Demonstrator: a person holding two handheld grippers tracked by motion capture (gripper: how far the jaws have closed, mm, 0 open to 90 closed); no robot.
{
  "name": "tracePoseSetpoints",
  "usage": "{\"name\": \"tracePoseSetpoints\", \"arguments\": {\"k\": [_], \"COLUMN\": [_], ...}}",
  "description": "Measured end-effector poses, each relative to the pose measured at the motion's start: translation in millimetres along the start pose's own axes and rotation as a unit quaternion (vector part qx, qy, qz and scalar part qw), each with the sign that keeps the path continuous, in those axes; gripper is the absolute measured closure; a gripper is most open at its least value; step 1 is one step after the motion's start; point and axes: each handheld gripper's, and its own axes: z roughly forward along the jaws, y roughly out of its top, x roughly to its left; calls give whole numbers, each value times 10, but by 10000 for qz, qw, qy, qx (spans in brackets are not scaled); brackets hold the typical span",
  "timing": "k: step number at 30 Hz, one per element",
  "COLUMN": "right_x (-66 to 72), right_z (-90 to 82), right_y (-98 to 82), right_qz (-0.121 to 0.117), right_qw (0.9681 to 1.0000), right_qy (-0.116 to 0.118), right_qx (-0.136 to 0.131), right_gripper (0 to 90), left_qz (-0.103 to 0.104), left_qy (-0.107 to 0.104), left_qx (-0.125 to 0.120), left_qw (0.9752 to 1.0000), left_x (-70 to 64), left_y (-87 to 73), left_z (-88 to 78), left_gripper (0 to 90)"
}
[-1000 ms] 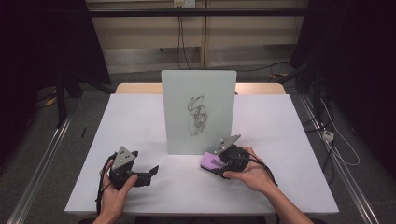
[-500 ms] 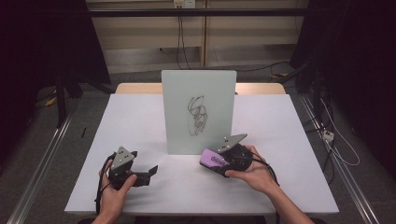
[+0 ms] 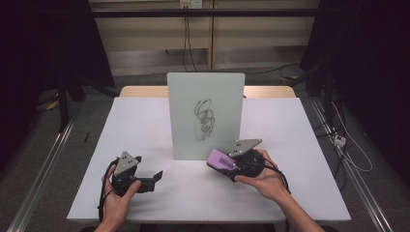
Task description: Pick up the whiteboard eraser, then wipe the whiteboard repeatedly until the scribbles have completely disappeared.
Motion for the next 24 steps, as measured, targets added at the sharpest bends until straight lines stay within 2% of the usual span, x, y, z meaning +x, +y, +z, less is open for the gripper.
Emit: {"name": "tracePoseSetpoints", "arguments": {"k": [9,17,24], "right_x": [22,18,3], "right_z": [-36,-84,-90], "right_y": [35,63,73], "right_qz": [-105,-134,-77], "right_qw": [9995,9988,9982], "right_qy": [-58,-116,-118], "right_qx": [-304,-457,-586], "right_gripper": [416,416,416], "left_qz": [-15,-13,-82], "left_qy": [108,73,104], "left_qx": [-24,-28,-42], "left_qw": [9999,10000,9999], "left_x": [7,4,26], "left_y": [-17,-19,-41], "left_z": [-56,-52,-82], "left_gripper": [55,55,55]}}
